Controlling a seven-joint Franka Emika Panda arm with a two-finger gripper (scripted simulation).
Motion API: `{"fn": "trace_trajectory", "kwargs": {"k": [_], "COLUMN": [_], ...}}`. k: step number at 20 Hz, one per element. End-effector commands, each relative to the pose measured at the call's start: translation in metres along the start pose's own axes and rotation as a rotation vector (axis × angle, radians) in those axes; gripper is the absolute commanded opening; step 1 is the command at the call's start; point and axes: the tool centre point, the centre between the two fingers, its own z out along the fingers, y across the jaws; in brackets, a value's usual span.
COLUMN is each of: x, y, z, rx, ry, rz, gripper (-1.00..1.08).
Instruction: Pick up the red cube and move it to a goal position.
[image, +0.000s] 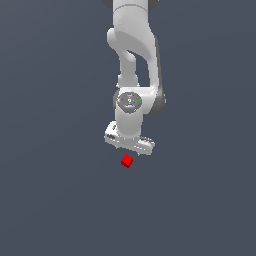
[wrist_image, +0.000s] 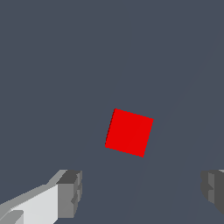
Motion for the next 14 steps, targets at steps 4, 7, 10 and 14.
{"fn": "trace_trajectory", "kwargs": {"k": [4,7,10,14], "x": [0.012,0.018,0.022,0.025], "y": [-0.002,-0.003,-0.003,-0.003], "z": [0.034,0.047,0.057,0.064], "rx": [0.007,0.011,0.013,0.015], "ry": [0.005,0.007,0.008,0.008], "rz": [0.137,0.192,0.233,0.263], "gripper": [1.0,1.0,1.0,1.0]}}
